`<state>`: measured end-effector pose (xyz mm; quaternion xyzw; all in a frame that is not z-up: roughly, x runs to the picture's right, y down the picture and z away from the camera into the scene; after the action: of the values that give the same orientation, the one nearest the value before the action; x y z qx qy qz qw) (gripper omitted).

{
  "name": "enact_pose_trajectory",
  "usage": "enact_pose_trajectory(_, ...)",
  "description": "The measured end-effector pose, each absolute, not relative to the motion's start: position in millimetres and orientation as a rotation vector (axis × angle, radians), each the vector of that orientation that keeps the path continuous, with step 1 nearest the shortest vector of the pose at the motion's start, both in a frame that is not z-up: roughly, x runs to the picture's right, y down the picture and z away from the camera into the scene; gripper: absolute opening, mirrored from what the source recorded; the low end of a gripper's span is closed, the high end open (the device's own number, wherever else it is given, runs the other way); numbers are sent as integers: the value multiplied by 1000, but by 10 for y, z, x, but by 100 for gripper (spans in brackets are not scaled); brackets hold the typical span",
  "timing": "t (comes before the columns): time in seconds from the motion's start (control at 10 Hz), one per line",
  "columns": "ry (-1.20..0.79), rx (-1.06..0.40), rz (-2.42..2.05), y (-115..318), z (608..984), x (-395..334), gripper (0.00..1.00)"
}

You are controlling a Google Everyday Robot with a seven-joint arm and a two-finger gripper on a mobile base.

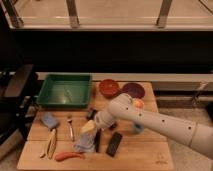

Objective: Wipe purple bowl with brush

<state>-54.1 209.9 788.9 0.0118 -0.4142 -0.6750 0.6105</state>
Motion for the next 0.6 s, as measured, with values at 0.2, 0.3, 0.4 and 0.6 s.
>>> enact_pose_trajectory(0.2, -884, 37, -1531, 2053, 7957, -442, 78)
enact_pose_trajectory(0.3, -838, 38, -1514, 2068, 7983, -389, 78)
enact_pose_trajectory(0.4, -808, 32, -1508, 2111, 8016, -363, 78)
enact_pose_trajectory(0.6, -776, 5, -1500, 2201, 8082, -306, 78)
